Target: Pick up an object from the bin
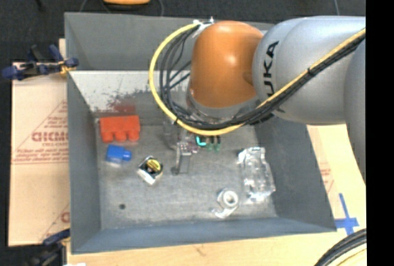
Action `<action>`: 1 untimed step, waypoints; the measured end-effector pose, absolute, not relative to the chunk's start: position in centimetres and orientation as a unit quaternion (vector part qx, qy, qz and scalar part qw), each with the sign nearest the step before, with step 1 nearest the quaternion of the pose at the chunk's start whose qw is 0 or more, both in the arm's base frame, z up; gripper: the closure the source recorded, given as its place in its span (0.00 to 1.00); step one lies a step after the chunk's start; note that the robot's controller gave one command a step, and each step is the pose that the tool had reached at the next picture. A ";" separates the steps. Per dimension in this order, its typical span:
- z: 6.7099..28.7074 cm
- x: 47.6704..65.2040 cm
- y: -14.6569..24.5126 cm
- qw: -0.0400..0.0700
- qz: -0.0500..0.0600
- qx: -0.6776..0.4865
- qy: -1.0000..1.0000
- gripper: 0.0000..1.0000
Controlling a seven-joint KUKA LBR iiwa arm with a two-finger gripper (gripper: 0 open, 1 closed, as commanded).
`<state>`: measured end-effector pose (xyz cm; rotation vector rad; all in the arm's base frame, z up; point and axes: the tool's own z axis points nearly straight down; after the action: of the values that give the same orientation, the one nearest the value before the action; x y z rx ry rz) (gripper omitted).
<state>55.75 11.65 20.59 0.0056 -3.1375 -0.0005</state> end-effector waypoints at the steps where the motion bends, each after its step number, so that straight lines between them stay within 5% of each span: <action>1: 7.4 55.6 13.9 0.002 0.000 -0.096 -0.995 0.00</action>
Offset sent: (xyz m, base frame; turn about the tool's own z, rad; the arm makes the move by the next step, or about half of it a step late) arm -0.0004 0.0230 -0.1286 0.1965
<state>55.63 13.89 7.37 -0.3000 -3.1233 0.0003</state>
